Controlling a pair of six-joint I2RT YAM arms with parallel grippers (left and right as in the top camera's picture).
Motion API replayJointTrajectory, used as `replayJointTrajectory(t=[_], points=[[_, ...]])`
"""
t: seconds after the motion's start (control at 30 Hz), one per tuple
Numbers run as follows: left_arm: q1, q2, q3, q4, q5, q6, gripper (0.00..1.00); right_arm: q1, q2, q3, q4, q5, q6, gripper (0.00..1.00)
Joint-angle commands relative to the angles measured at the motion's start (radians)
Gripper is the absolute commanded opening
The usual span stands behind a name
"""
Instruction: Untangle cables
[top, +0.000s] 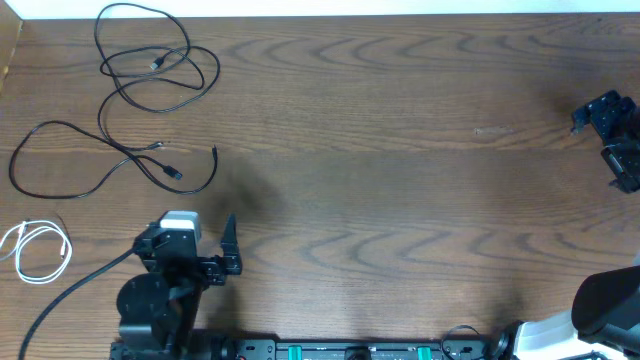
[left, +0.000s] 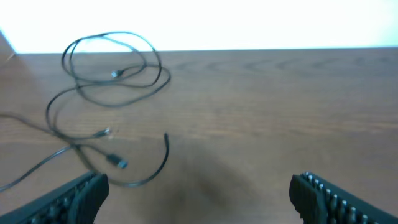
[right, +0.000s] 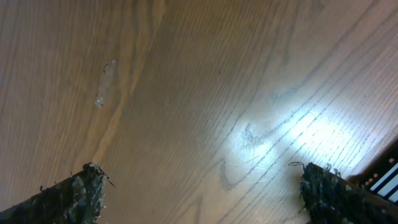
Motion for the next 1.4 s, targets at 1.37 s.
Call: replayJointTrajectory(t=[1.37], points=[[0.006,-0.200,-0.518,0.684,-0.046,-0.205,0.98,0.001,-0.001,0.000,0.000,0.006,0.011,0.99]])
